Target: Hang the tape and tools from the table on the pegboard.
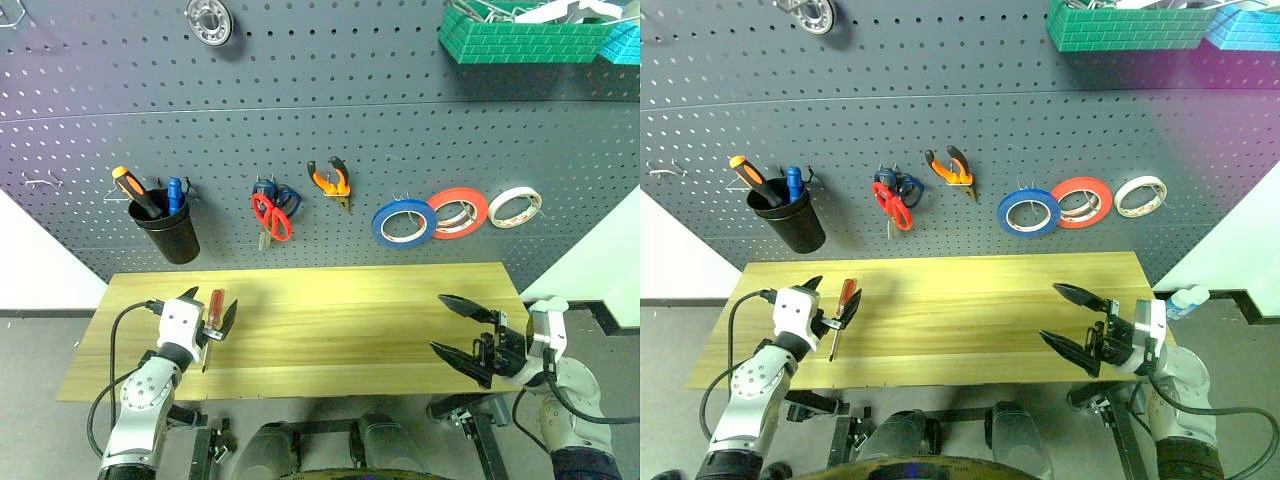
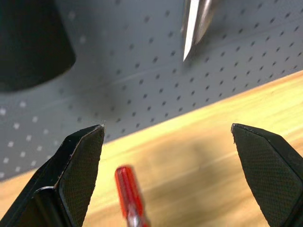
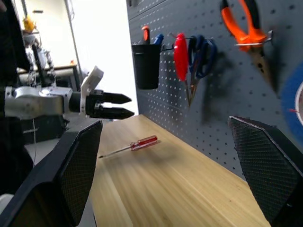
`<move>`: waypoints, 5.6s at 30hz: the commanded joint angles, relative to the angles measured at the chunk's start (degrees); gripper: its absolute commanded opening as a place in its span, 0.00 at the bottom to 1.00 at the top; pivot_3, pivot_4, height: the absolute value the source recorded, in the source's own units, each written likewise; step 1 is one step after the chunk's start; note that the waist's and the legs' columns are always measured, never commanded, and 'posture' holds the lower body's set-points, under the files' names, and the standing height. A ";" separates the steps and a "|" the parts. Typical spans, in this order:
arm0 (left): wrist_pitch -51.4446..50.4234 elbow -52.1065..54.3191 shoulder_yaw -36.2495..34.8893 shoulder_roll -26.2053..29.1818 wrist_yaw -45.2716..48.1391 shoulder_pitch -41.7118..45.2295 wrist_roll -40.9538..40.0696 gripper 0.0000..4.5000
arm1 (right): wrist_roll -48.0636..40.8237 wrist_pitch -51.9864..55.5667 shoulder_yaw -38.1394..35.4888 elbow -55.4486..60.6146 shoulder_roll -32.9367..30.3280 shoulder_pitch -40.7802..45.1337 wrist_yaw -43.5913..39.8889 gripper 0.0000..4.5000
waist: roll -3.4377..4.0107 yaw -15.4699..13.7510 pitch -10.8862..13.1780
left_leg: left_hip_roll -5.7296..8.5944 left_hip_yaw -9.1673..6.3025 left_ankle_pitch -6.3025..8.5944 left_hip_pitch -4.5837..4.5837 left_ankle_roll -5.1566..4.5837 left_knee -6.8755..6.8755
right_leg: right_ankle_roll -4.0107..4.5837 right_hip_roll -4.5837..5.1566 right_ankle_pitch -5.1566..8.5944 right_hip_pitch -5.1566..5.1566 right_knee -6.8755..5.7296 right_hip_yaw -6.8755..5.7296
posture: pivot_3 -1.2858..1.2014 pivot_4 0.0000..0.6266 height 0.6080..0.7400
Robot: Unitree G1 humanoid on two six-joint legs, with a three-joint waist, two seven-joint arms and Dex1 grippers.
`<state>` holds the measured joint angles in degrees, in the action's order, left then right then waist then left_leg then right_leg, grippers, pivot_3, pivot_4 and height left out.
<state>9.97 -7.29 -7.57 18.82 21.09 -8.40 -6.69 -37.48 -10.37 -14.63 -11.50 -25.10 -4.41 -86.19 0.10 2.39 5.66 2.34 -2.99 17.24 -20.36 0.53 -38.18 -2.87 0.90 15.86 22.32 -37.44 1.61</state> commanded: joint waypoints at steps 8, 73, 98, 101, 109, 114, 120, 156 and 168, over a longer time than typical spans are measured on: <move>-5.43 -8.73 -6.18 2.29 -2.17 5.49 -2.99 1.00 | 1.55 5.82 2.83 16.09 -3.87 0.08 7.94 1.00 | -0.22 -0.33 0.47 | -0.01 -0.01 0.00 -0.05 0.00 0.01 | 0.00 0.02 0.01 0.03 0.02 -0.02 | 0.48 0.17 0.95; -16.54 -17.63 -2.48 1.00 -4.41 14.81 -0.14 1.00 | -4.50 14.46 2.88 36.68 -9.56 -10.39 20.89 1.00 | -0.99 0.15 7.54 | -0.02 0.02 0.02 -1.18 -0.03 0.20 | -0.01 0.21 0.00 1.05 0.33 -0.09 | 0.45 0.40 0.95; -14.44 -14.75 -2.56 -1.45 -5.34 13.45 -0.23 0.18 | -1.57 13.82 3.86 34.32 -8.59 -8.35 21.15 1.00 | -1.15 0.18 7.97 | -0.02 0.02 0.02 -1.26 -0.03 0.23 | -0.02 0.22 0.00 1.12 0.38 -0.12 | 0.45 0.37 0.95; -10.52 -10.95 -2.25 -1.84 -5.57 10.67 0.76 0.18 | -1.68 14.11 4.10 33.01 -8.08 -6.09 21.44 1.00 | -1.15 0.16 7.97 | -0.01 0.02 0.02 -1.31 -0.03 0.24 | -0.03 0.22 -0.01 1.14 0.42 -0.14 | 0.46 0.34 0.95; -6.85 0.83 -1.57 -2.16 -5.88 0.67 2.66 0.18 | -3.08 15.42 4.03 31.59 -7.28 -1.52 22.76 1.00 | -1.10 -0.03 7.77 | -0.01 0.02 0.02 -1.36 -0.02 0.24 | -0.03 0.22 -0.02 1.19 0.41 -0.16 | 0.47 0.25 0.95; -6.54 2.87 -1.47 -2.06 -5.78 -1.85 3.37 0.18 | -2.24 14.65 4.89 29.07 -6.32 1.21 22.42 1.00 | -1.07 -0.32 7.10 | 0.00 0.02 0.02 -1.35 -0.02 0.22 | -0.04 0.21 -0.02 1.18 0.38 -0.21 | 0.47 0.20 0.95; -0.05 5.67 -0.41 -0.63 -5.31 -4.28 6.40 0.18 | -4.09 13.95 3.71 25.59 -3.69 4.46 22.22 1.00 | -0.99 -0.39 5.08 | 0.02 0.02 0.02 -1.34 -0.01 0.20 | -0.05 0.19 -0.03 1.16 0.37 -0.22 | 0.48 0.11 0.95; 8.81 15.07 -6.02 7.25 -9.63 6.51 12.84 0.18 | -10.44 13.41 0.75 11.13 2.82 8.03 14.10 1.00 | -0.03 -1.75 -2.08 | 0.02 0.11 0.00 -0.05 0.00 0.06 | -0.03 0.11 -0.08 -0.03 0.12 -0.13 | 0.49 0.00 0.95; 5.61 13.00 -8.58 9.95 -9.07 15.28 10.07 0.18 | -11.81 14.91 1.23 13.11 8.04 5.75 16.37 1.00 | 0.01 -1.66 -2.15 | 0.02 0.12 0.00 -0.04 0.00 0.06 | -0.03 0.06 -0.09 0.03 0.04 -0.09 | 0.49 0.00 0.95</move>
<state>15.22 4.87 -14.09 27.51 12.25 5.16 4.92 -48.52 4.69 -12.84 -0.69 -17.41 0.91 -70.04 0.11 0.73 3.51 2.35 -2.88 17.24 -20.40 0.54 -38.12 -2.90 0.95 15.77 22.36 -37.41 1.53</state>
